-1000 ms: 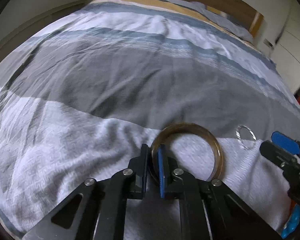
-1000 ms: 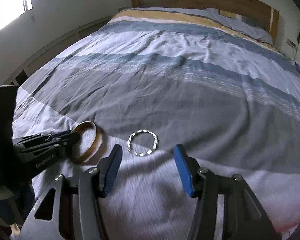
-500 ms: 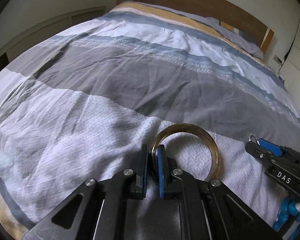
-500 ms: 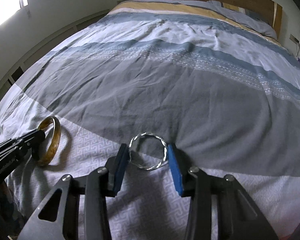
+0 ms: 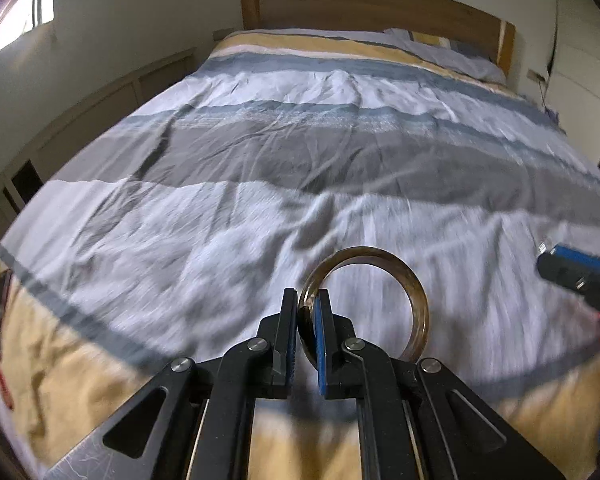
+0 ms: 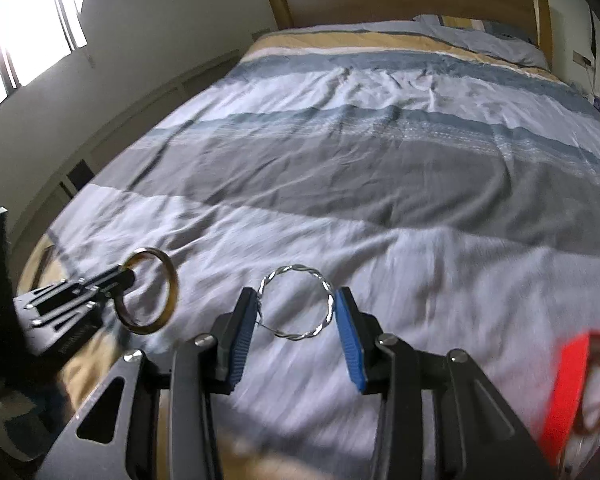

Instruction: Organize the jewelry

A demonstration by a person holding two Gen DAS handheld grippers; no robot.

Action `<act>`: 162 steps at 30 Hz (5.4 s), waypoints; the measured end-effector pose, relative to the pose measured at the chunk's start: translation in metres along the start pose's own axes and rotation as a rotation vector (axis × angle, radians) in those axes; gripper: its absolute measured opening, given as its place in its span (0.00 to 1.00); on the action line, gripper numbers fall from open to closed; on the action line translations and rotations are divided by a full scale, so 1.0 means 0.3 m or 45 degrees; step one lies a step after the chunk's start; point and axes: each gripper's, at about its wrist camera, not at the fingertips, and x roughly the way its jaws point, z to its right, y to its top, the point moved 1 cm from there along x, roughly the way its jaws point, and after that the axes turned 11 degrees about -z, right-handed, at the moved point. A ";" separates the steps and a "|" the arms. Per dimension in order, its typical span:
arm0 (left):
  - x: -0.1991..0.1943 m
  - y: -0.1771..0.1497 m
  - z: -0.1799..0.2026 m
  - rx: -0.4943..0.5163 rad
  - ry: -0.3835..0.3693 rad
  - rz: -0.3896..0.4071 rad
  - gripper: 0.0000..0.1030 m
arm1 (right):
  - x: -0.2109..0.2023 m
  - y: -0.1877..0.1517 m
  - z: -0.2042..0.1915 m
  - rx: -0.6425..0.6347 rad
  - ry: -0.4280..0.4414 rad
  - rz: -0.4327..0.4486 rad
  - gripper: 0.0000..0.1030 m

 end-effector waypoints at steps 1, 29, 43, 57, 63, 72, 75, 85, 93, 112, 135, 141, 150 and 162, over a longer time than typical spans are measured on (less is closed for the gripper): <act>-0.020 -0.020 0.000 0.010 0.006 -0.001 0.08 | -0.036 -0.024 -0.015 0.000 0.007 0.009 0.37; -0.390 -0.264 0.916 0.499 -0.351 0.011 0.08 | -0.635 -0.565 0.584 0.255 -0.309 0.069 0.37; -0.133 -0.318 1.226 0.654 -0.254 -0.176 0.08 | -0.488 -0.601 0.776 0.139 -0.328 -0.124 0.37; -0.101 -0.332 1.244 0.646 -0.228 -0.184 0.10 | -0.423 -0.637 0.805 0.055 -0.314 -0.252 0.38; -0.140 -0.336 1.228 0.632 -0.272 -0.161 0.20 | -0.463 -0.657 0.797 0.076 -0.315 -0.230 0.39; -0.263 -0.357 1.163 0.599 -0.301 -0.104 0.32 | -0.549 -0.699 0.755 0.116 -0.345 -0.210 0.39; -0.316 -0.364 1.114 0.553 -0.314 -0.075 0.43 | -0.603 -0.706 0.716 0.132 -0.354 -0.170 0.39; -0.514 -0.423 0.857 0.367 -0.250 0.068 0.72 | -0.759 -0.739 0.455 0.179 -0.408 -0.028 0.39; -0.615 -0.486 0.625 0.238 -0.207 0.123 0.85 | -0.807 -0.758 0.218 0.197 -0.380 0.078 0.54; -0.741 -0.667 0.260 0.101 -0.122 0.228 0.98 | -0.778 -0.865 -0.072 0.170 -0.416 0.149 0.68; -0.735 -0.747 0.224 0.110 -0.063 0.247 0.99 | -0.766 -0.951 -0.030 0.260 -0.522 0.192 0.69; -0.693 -0.748 0.228 0.112 -0.063 0.211 0.99 | -0.733 -0.952 -0.020 0.260 -0.527 0.164 0.69; -0.628 -0.748 0.225 0.112 -0.069 0.145 0.99 | -0.684 -0.948 -0.004 0.265 -0.523 0.129 0.69; -0.557 -0.747 0.241 0.129 -0.086 0.075 0.99 | -0.622 -0.954 0.033 0.281 -0.513 0.074 0.69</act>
